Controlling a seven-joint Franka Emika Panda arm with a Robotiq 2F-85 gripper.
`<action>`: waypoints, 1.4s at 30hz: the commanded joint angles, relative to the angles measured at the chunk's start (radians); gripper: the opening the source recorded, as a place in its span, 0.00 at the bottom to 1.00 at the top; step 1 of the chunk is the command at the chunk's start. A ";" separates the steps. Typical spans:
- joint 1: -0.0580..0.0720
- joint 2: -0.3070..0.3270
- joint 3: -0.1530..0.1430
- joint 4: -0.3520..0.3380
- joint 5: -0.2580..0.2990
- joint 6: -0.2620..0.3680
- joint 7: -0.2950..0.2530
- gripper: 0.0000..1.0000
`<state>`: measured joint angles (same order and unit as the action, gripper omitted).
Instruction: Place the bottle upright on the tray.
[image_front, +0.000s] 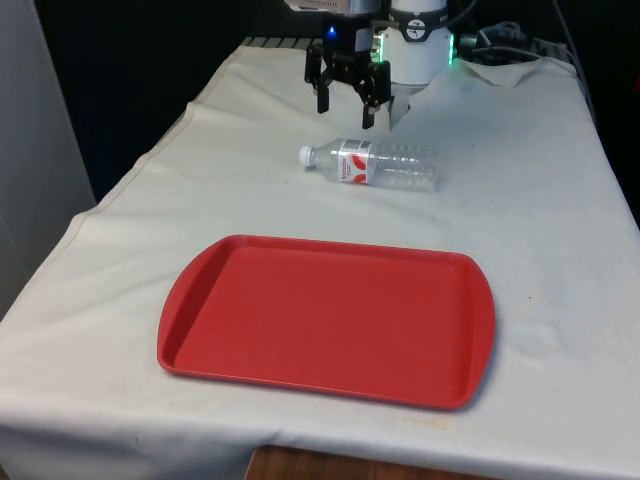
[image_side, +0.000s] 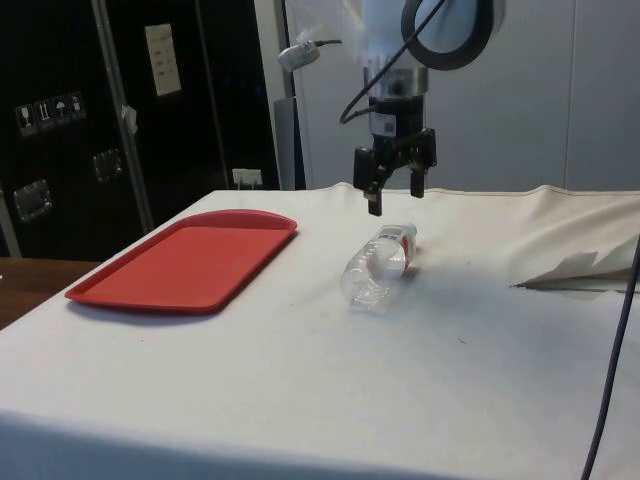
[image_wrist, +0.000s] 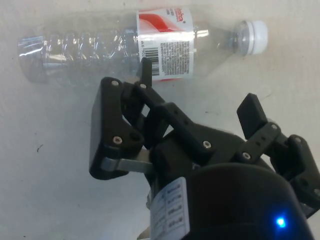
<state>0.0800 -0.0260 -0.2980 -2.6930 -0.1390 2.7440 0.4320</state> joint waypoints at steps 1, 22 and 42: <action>-0.002 0.003 -0.001 0.003 -0.004 -0.002 0.015 1.00; -0.003 0.001 -0.003 0.001 -0.003 0.000 0.144 1.00; -0.003 0.002 -0.004 0.002 -0.006 -0.001 0.263 1.00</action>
<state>0.0790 -0.0260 -0.3010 -2.6930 -0.1390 2.7420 0.6870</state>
